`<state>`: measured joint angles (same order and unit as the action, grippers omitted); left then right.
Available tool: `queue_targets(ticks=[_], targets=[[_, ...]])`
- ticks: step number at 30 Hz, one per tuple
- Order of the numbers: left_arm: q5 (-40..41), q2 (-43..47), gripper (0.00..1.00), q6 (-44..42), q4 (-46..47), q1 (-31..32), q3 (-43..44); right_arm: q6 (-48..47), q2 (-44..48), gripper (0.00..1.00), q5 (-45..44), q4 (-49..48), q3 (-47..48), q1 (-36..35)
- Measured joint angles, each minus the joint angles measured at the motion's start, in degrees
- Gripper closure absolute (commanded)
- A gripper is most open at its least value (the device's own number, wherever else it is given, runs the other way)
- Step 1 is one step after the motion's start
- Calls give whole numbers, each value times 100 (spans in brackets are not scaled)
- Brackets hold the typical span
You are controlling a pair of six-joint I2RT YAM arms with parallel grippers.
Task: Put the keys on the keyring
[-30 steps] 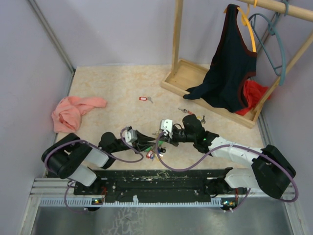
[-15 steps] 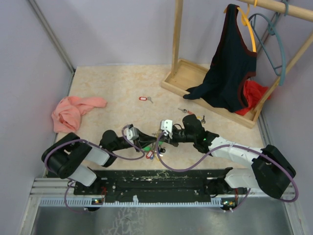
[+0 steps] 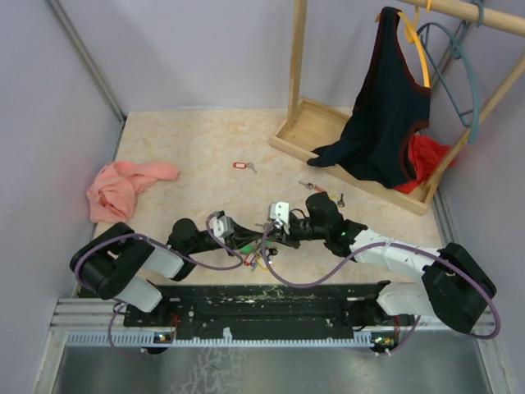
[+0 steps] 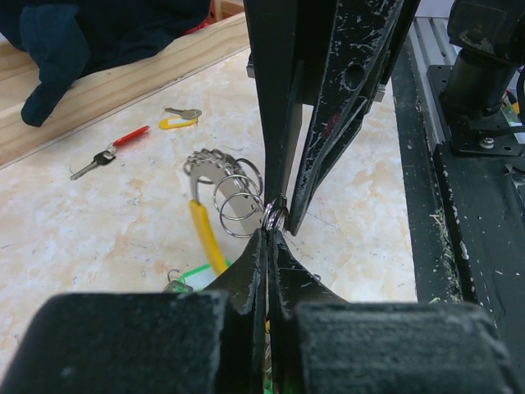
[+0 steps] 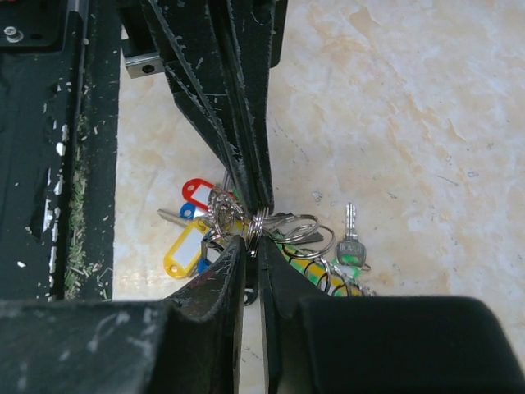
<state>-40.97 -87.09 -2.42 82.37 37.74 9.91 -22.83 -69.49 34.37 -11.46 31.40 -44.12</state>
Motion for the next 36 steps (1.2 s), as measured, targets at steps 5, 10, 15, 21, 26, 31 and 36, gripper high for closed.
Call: queue_targets(ticks=[5,10,15,21,26,31,36], targets=[[0,24,100,-98,-133,0,-26,-11,0,86,166,87,7,0],[0,74,100,-155,-186,0,-57,-35,0,86,201,162,13,0],[0,94,100,-188,-188,0,-63,-50,0,93,195,168,13,0],[-13,96,100,-192,-181,0,-81,2,0,100,122,166,17,2],[-2,103,100,-195,-103,-2,-157,13,0,100,61,166,22,2],[50,155,100,-221,22,-26,-295,61,0,100,-59,173,22,4],[79,160,100,-254,313,-50,-455,203,-2,100,-162,162,24,4]])
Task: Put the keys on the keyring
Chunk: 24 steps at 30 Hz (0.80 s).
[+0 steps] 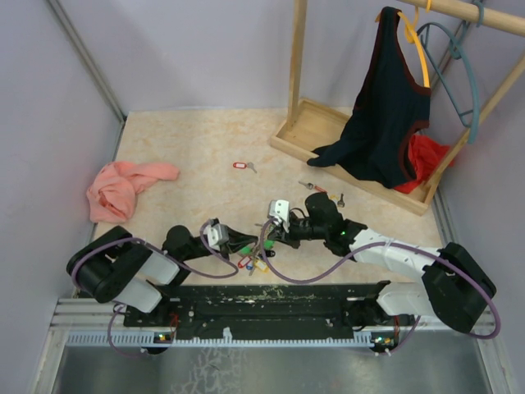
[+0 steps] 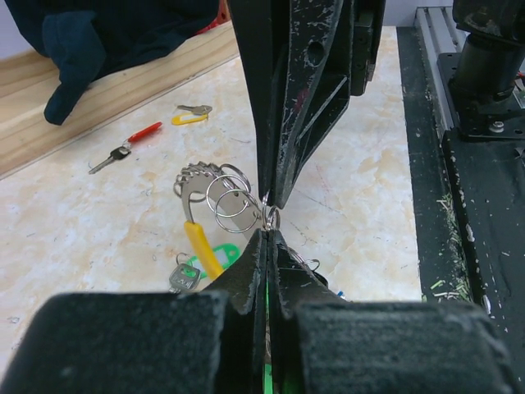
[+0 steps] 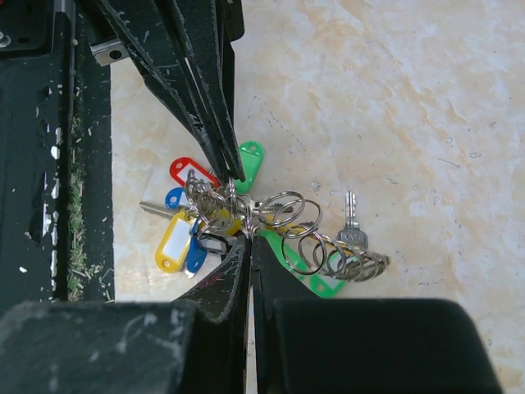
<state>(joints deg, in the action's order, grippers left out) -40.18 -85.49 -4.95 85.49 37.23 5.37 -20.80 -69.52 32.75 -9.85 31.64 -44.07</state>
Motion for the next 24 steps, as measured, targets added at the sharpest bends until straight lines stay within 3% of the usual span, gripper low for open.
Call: queue_targets(ticks=[4,7,9,24], targets=[[-101,-66,100,-4,87,-2,-20,98,-44,100,-9,-22,42,0],[-166,-240,78,0,103,-9,-39,140,-50,100,-9,-20,42,0],[-177,-356,72,7,103,-13,-92,131,-50,100,-17,-9,44,0],[-166,155,72,20,68,-173,109,-299,-157,100,-44,348,487,0]])
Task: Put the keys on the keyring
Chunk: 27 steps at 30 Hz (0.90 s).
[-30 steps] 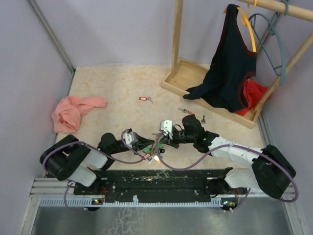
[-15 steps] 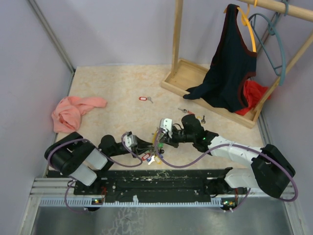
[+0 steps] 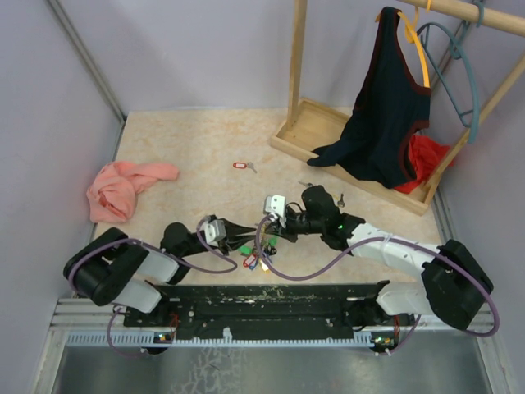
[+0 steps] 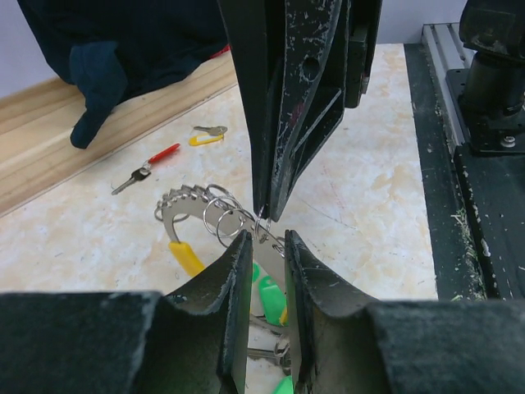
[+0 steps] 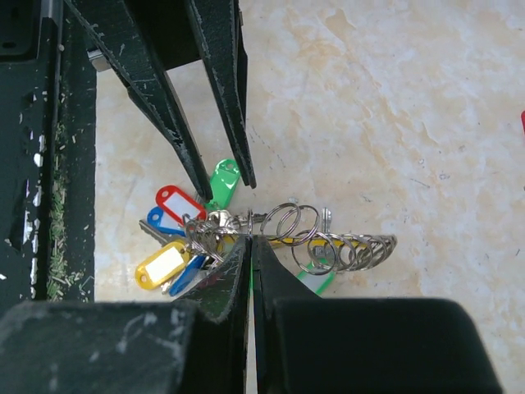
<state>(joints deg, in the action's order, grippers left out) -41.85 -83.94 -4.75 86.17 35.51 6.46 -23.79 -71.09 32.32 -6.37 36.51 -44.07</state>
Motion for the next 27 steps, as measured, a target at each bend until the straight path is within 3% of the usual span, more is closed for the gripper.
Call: queue_targets(ticks=[27], targets=[[-350,-564,77,195,-238,0,435,-225,-109,100,212,133,109,0]])
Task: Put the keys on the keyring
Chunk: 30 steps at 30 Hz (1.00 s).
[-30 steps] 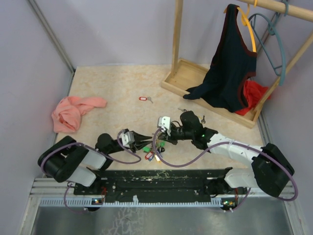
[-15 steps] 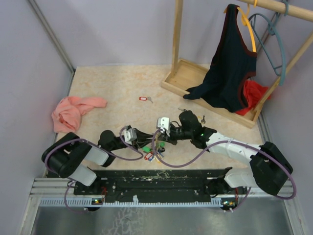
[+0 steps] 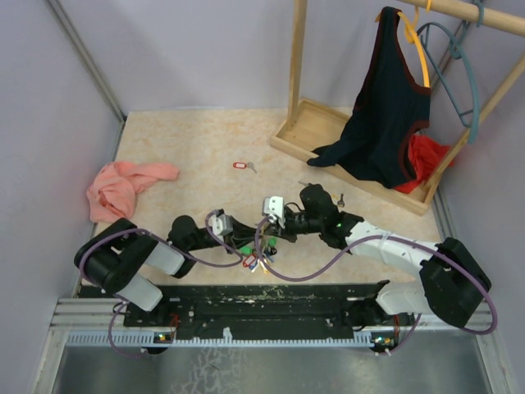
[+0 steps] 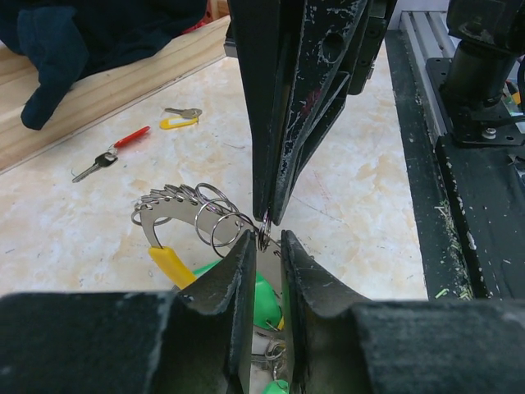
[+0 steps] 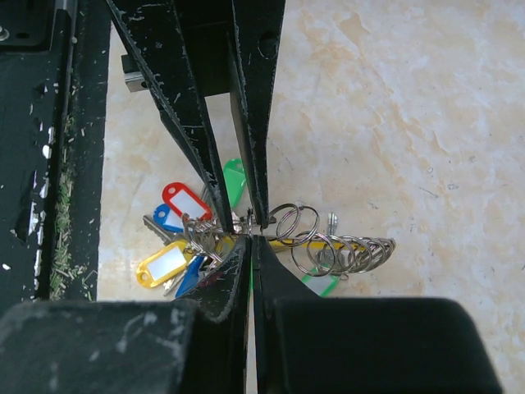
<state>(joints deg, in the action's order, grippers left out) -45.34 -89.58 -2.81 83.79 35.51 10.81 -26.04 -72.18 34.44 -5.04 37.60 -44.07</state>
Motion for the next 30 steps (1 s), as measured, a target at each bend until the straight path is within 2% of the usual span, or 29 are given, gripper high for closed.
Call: queue_targets(ticks=[6,10,13,18,22,26,30], targets=[[-79,-2,85,4,-26,0,63,-83,0,100,83,15,0,0],[-111,-4,99,13,-28,0,66,-116,0,100,170,44,0,0],[-129,-9,100,17,-31,-2,66,-136,0,100,184,46,0,0],[-96,4,100,-81,-15,-2,-11,55,15,77,120,26,0,0],[28,179,100,-308,-13,-4,-269,450,234,69,-111,-39,0,0],[175,291,100,-527,120,-4,-448,942,516,66,-380,-269,0,0],[273,260,100,-719,254,-4,-627,1399,629,56,-693,-422,0,0]])
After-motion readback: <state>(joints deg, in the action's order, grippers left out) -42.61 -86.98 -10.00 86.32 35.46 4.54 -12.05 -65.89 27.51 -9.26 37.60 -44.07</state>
